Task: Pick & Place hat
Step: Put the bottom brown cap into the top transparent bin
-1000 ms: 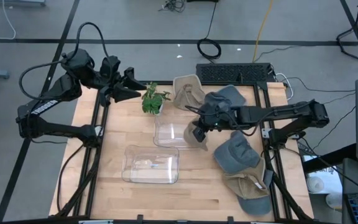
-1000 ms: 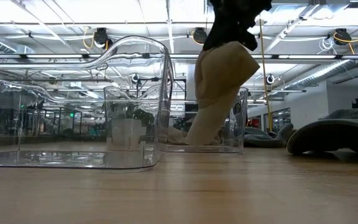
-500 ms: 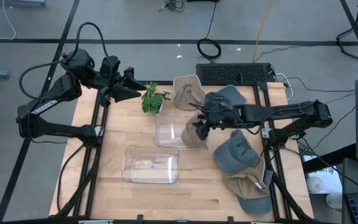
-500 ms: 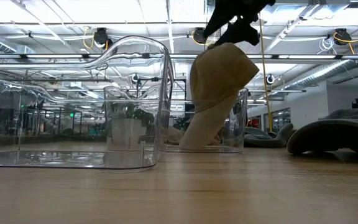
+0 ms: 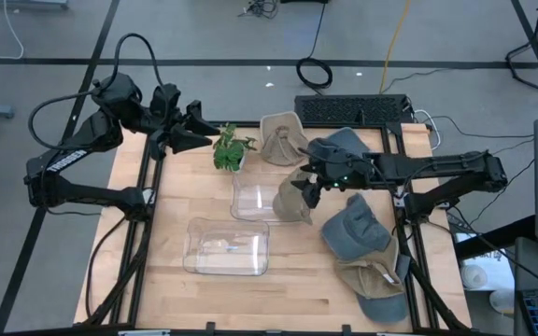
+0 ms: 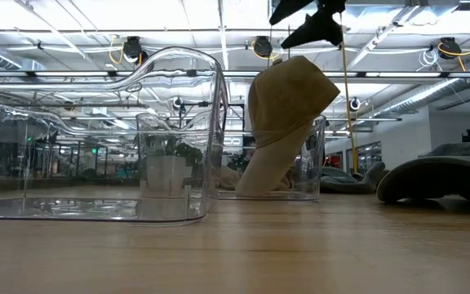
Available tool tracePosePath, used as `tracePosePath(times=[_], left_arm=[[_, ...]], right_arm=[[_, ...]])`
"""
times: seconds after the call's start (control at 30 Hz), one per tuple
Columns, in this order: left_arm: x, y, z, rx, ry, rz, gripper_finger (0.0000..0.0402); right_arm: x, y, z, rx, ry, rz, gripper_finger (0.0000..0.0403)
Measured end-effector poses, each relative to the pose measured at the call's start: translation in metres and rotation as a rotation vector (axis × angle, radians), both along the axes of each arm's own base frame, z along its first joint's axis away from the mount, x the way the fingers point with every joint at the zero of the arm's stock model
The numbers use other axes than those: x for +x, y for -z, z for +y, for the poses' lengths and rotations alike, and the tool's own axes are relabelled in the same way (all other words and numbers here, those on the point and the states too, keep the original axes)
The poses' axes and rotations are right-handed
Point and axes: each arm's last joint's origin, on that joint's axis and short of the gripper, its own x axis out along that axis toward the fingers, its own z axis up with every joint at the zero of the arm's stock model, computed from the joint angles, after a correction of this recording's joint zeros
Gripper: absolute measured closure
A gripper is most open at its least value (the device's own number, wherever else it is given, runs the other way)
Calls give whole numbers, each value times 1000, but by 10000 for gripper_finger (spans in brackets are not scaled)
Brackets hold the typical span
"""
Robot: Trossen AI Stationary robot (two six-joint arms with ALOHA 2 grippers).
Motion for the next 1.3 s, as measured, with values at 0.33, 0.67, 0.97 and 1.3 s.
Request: tracePosePath(times=[0.33,0.67,0.97,1.3], left_arm=[[0,0,0,-1,0,0,193],[0,0,0,-10,1,3,187],[0,0,0,-14,1,4,187],[1,0,1,-50,-45,10,187]], right_arm=[[-22,-38,2,-217,-195,50,137],[-49,-52,11,-290,-555,280,138],[-68,-48,24,-353,-815,432,138],[-86,-41,41,-210,-809,579,138]])
